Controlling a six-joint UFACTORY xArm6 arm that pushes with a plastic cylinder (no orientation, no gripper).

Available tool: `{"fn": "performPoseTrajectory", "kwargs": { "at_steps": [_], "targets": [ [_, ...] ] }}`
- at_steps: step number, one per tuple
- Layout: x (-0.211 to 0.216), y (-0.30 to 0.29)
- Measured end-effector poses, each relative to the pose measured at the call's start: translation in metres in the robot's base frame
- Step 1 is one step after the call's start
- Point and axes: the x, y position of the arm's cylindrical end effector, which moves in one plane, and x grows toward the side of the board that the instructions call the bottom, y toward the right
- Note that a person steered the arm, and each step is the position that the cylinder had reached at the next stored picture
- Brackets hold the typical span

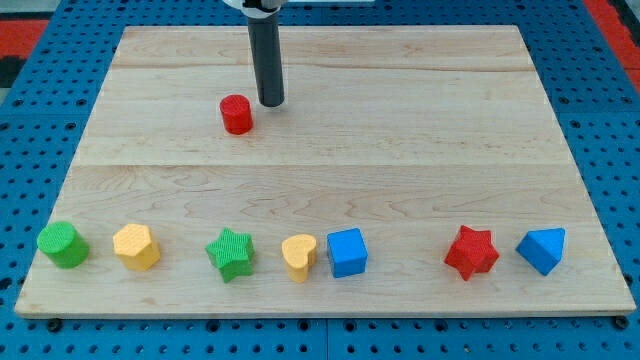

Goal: Push the red circle into the yellow hexagon

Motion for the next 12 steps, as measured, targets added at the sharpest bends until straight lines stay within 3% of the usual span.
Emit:
{"fn": "performPoseTrajectory", "kwargs": {
  "at_steps": [3, 8, 12],
  "targets": [
    [0.014, -0.055],
    [0.104, -0.107],
    [0.095, -0.175]
  ]
}}
